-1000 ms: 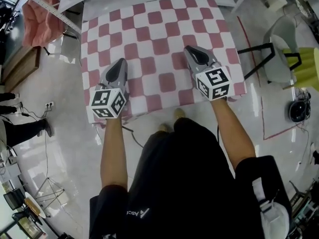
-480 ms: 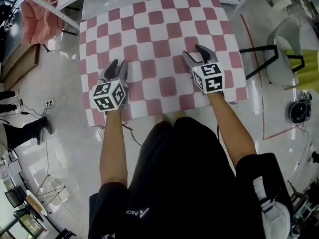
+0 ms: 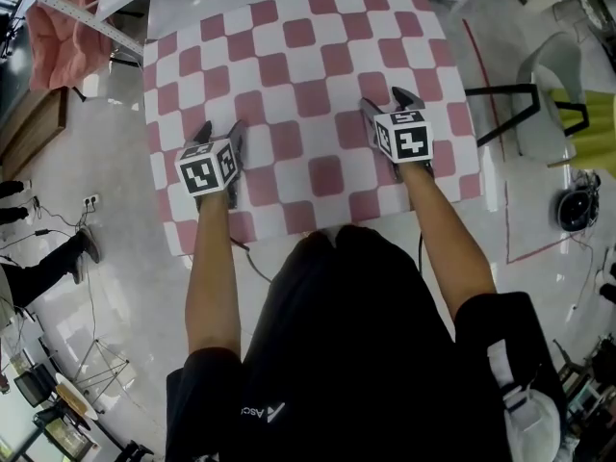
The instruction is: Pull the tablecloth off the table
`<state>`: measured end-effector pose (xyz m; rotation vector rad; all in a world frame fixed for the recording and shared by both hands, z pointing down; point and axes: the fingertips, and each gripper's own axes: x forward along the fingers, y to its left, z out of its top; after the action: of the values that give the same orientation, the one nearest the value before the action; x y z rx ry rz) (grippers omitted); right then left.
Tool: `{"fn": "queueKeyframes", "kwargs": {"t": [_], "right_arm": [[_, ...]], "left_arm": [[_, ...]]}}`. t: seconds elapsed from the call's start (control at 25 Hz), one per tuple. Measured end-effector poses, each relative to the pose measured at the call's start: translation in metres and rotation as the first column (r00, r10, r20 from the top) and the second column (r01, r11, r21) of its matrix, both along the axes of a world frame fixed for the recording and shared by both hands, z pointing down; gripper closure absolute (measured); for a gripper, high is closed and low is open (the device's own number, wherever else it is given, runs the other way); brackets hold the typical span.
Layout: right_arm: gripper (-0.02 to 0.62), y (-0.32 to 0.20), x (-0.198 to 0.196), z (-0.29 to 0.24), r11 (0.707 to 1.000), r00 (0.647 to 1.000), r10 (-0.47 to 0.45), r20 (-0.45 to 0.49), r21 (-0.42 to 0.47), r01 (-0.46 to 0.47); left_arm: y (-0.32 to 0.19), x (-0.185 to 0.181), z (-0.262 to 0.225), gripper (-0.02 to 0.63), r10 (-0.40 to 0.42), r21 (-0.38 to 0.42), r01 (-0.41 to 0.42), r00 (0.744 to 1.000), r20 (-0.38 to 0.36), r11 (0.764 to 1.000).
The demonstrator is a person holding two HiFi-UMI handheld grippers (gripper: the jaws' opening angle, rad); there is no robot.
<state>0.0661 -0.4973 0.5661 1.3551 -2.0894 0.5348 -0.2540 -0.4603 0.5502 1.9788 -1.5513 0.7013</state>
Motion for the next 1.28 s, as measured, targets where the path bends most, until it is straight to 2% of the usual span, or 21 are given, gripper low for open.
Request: {"fn": "queueKeyframes", "kwargs": {"t": [0.28,0.44,0.52,0.76,0.96,1.16,1.28], "right_arm": [[0.291,-0.010,0.005,0.020,0.996,1.000,0.021,-0.022,-0.083,-0.023],[0.295,-0.012,0.003,0.021,0.996,1.000,0.019,-0.017,-0.082,-0.020],[0.318,-0.011,0.001,0.021,0.997,1.000,0.007,-0.022,-0.078,-0.009],[0.478,-0.006,-0.016,0.019,0.997,0.998,-0.043,-0.048,-0.072,0.039],[0.577,-0.001,-0.024,0.019,0.996,0.995,-0.064,-0.075,-0.070,0.058],[0.591,0.001,-0.026,0.022,0.995,0.998,-0.053,-0.043,-0.088,0.049],[0.592,0.004,-0.027,0.021,0.994,0.998,-0.057,-0.018,-0.098,0.055]], "left_arm": [[-0.004,-0.006,0.029,0.308,0.019,-0.109,-0.013,0.998,0.055,0.994],[-0.006,-0.007,0.032,0.305,0.007,-0.113,-0.001,0.999,0.053,0.994],[-0.007,-0.006,0.031,0.309,0.006,-0.112,0.000,0.998,0.058,0.994],[-0.007,0.003,0.029,0.415,0.047,-0.118,-0.040,0.997,0.058,0.992],[-0.004,0.007,0.029,0.497,0.061,-0.123,-0.053,0.996,0.065,0.991],[-0.001,0.012,0.032,0.572,0.062,-0.113,-0.055,0.996,0.059,0.992],[0.004,0.014,0.031,0.592,0.054,-0.100,-0.050,0.998,0.030,0.994]]}}
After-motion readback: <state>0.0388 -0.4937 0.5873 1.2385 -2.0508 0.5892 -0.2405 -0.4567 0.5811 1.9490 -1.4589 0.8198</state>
